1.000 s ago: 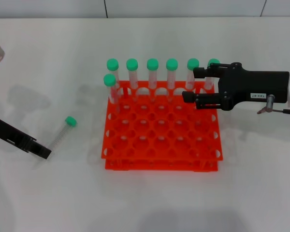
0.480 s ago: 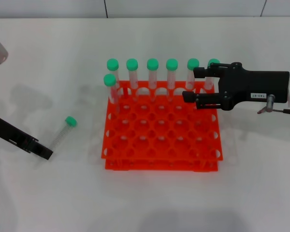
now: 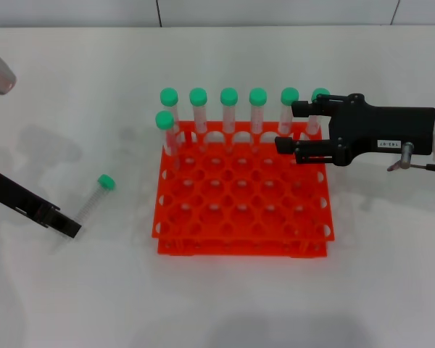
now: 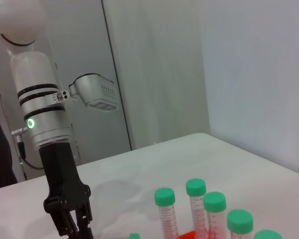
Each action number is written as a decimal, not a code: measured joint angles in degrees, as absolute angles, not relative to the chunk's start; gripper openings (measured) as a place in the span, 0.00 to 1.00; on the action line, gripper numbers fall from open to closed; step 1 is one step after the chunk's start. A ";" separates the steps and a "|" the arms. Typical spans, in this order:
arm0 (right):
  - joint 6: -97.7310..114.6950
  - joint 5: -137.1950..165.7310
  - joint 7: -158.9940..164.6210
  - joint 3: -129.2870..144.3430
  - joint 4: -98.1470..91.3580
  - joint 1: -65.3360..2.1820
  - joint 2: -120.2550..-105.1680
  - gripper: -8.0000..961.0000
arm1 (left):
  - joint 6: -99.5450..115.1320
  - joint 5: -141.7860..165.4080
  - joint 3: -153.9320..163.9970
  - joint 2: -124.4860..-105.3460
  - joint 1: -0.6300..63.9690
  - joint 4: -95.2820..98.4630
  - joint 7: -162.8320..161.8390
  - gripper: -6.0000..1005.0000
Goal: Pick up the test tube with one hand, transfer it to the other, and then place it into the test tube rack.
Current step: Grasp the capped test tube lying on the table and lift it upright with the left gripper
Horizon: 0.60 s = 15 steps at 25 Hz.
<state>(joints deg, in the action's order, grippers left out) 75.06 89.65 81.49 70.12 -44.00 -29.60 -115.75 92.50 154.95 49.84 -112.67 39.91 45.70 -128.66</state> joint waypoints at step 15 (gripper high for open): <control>74.94 89.65 81.38 70.14 -43.94 -29.79 -115.75 0.80 | 91.95 155.94 51.15 -112.94 40.01 45.70 -128.67 0.30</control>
<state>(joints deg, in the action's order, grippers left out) 74.94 89.65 81.38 70.14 -43.94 -29.79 -115.75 91.95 155.94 51.15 -112.94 40.01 45.70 -128.67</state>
